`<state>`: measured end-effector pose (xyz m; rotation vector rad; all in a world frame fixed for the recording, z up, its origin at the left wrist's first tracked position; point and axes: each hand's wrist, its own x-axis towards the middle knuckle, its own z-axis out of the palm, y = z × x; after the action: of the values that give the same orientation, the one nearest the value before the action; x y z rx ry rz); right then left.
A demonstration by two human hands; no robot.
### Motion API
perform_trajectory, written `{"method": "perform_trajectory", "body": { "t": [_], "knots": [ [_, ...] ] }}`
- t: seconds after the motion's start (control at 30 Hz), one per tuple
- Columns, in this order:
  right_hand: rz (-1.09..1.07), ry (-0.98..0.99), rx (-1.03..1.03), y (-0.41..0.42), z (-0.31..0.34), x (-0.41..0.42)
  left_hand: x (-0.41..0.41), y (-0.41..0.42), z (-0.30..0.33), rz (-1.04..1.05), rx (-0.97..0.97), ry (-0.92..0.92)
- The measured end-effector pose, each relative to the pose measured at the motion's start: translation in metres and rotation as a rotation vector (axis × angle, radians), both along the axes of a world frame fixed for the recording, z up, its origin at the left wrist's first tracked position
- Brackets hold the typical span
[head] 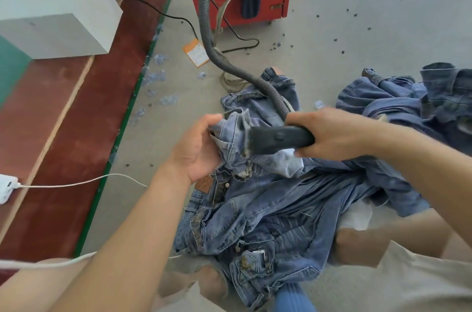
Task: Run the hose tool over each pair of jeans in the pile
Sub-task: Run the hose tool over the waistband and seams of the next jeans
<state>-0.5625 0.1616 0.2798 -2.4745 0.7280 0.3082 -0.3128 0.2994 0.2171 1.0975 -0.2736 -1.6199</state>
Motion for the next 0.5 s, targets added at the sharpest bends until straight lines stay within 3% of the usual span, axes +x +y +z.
{"method": "perform_trajectory", "body": {
  "t": [0.2,0.4,0.5],
  "knots": [
    [-0.147,-0.233,-0.026,-0.002,0.006,0.007,0.001,0.001,-0.011,0.096,0.168,-0.009],
    [-0.319,-0.191,-0.092,-0.021,0.017,-0.006,-0.001,0.006,-0.026,0.129,0.281,0.102],
    [-0.33,-0.143,-0.056,-0.017,0.017,-0.003,-0.008,0.003,-0.021,-0.032,0.286,0.012]
  ]
}}
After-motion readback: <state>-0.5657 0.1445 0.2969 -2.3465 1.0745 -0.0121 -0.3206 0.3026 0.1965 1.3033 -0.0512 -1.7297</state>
